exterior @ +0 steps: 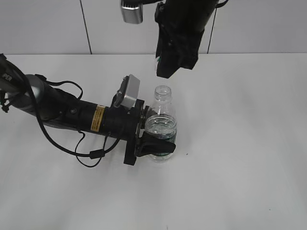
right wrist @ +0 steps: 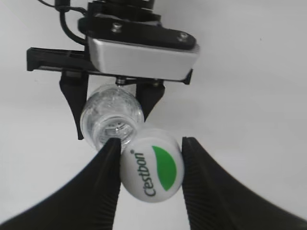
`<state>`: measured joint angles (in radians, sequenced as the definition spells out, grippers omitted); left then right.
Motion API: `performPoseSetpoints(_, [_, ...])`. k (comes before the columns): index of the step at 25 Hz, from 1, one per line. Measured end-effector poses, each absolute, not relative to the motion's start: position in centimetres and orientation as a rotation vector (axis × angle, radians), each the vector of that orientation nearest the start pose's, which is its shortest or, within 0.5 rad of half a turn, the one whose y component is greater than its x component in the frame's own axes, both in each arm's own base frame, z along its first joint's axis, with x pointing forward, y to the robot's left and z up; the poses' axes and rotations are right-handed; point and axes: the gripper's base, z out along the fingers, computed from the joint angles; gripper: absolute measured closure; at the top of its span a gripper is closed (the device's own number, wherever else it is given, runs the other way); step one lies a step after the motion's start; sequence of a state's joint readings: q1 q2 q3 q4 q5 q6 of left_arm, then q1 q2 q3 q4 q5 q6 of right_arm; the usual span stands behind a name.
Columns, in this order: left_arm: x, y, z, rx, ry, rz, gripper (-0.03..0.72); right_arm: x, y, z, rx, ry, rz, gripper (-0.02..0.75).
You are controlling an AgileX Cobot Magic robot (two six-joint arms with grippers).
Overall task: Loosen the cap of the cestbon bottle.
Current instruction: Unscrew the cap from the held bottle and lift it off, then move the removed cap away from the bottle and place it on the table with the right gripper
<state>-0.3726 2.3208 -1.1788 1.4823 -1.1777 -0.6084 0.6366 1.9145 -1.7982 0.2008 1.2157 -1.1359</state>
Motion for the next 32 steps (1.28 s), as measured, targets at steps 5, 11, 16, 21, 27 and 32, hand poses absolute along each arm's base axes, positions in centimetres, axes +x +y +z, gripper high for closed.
performPoseSetpoints(5, [33.0, -21.9, 6.9, 1.466, 1.434, -1.161, 0.288, 32.9, 24.6, 30.9, -1.93, 2.017, 0.079, 0.442])
performPoseSetpoints(11, [33.0, -21.9, 6.9, 1.46, 1.445, -1.168, 0.288, 35.3, 21.1, 30.8, -1.509, 2.359, 0.079, 0.442])
performPoseSetpoints(16, [33.0, -21.9, 6.9, 1.452, 1.454, -1.174, 0.287, 38.1, 15.6, 30.8, -0.953, 2.636, 0.139, 0.442])
performPoseSetpoints(21, [33.1, -21.9, 7.0, 1.44, 1.458, -1.174, 0.287, 39.3, 11.7, 29.5, -0.637, 2.725, 0.27, 0.442])
performPoseSetpoints(27, [33.2, -21.9, 7.0, 1.428, 1.462, -1.174, 0.287, 39.1, 8.4, 24.3, -0.429, 2.839, 0.289, 0.442])
performPoseSetpoints(32, [33.2, -21.9, 7.0, 1.424, 1.463, -1.174, 0.287, 38.6, 6.0, 21.0, -0.227, 2.868, 0.246, 0.442])
